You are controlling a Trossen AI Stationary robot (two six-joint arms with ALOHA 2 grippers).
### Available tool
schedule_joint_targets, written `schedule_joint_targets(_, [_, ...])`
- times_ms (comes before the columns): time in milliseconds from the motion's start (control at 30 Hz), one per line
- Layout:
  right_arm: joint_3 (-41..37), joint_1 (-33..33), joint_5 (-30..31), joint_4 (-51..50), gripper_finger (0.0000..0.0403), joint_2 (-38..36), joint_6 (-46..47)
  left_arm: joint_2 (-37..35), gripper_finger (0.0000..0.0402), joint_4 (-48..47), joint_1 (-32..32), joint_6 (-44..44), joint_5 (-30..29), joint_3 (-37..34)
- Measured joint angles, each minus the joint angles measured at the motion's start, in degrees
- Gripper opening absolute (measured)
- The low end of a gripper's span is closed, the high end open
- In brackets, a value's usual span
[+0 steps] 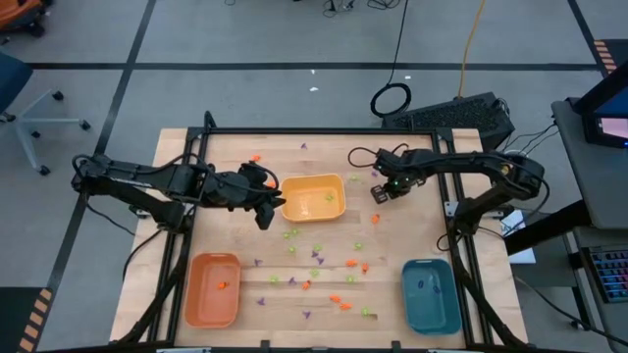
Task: Sort Halloween decoration
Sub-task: Put the green spider toy into the yellow bin
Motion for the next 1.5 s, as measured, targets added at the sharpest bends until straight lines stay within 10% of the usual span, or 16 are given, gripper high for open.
schedule_joint_targets(800, [0.02,12.95,-7.45,3.17,0.0,-27.89,17.68,0.0,0.0132,0.06,0.01,0.01,-0.02,-0.02])
schedule_joint_targets(1500, [0.07,29.54,-1.14,41.14,0.0,-29.92,11.98,-0.02,0.0132,0.06,0.01,0.05,-0.02,-0.02])
